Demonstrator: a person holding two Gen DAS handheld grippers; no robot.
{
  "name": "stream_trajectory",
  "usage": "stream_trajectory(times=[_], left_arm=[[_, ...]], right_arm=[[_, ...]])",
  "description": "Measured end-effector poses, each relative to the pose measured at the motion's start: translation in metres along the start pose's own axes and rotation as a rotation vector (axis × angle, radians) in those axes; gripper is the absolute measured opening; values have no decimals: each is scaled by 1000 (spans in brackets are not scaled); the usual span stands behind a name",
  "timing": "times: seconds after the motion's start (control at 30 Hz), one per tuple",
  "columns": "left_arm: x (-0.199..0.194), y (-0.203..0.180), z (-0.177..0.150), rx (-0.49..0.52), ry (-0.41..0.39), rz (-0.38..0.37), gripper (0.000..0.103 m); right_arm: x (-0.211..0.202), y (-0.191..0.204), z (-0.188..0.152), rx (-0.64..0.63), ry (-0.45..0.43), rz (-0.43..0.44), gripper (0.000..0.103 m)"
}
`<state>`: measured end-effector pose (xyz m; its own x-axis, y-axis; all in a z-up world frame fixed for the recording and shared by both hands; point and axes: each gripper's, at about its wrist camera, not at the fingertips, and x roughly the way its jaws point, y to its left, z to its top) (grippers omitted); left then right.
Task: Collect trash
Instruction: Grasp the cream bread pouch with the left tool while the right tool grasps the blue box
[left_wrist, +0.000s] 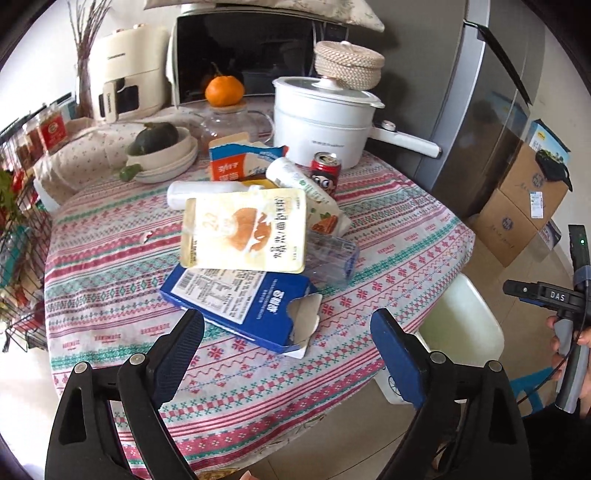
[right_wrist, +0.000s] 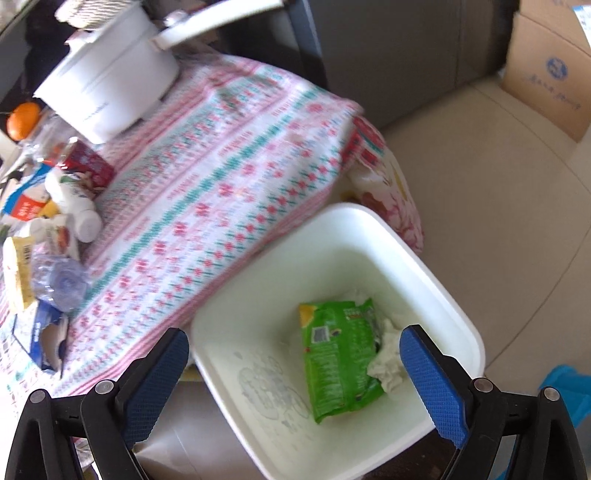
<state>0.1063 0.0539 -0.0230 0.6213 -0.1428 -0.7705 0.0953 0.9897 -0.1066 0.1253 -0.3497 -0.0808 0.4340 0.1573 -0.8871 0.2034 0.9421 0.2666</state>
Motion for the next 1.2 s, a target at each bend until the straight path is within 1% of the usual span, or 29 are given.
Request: stream_trajectory(times=[0.13, 0.27, 0.4, 0.53, 0.6, 0.67, 0.73, 0.8, 0.87, 0.93, 1.0, 1.07, 1.1, 1.13, 1.17, 1.2], left_arm=[[6, 25, -4, -44, 26, 43, 93], [21, 38, -7, -67, 67, 77, 93], [38, 47, -1, -113, 81, 70, 93], [54, 40, 12, -102, 64, 71, 93], [64, 32, 18, -103, 61, 59, 92], [73, 22, 25, -101, 61, 43, 90], [81, 9, 32, -81, 56, 41, 85], [89, -5, 37, -48, 48, 58, 81], [97, -15, 40, -20, 50, 82, 73], [107, -22, 42, -9, 64, 95, 61], [116, -25, 42, -2, 84, 107, 54], [122, -27, 41, 2, 103, 119, 52], [124, -27, 40, 3, 109, 126, 48], [125, -27, 40, 3, 113, 135, 42], [126, -27, 40, 4, 114, 141, 38], [126, -27, 39, 6, 112, 147, 32]], right_arm=[[-9, 31, -1, -67, -23, 38, 96], [-9, 59, -3, -109, -13, 73, 96], [-7, 83, -5, -146, -7, 108, 96], [-4, 105, -9, -180, 9, 125, 96], [-3, 111, -9, -190, 14, 136, 96], [-1, 117, -8, -199, 17, 141, 96], [1, 121, -6, -208, 23, 139, 96], [2, 123, -5, -216, 29, 138, 96], [4, 124, -4, -222, 35, 139, 96], [4, 123, -4, -226, 38, 136, 96], [5, 121, -4, -228, 39, 131, 96], [7, 119, -5, -230, 42, 121, 96], [7, 117, -5, -229, 44, 116, 96], [8, 115, -6, -228, 47, 113, 96], [8, 114, -6, -226, 50, 111, 96], [8, 112, -6, -225, 51, 110, 96]])
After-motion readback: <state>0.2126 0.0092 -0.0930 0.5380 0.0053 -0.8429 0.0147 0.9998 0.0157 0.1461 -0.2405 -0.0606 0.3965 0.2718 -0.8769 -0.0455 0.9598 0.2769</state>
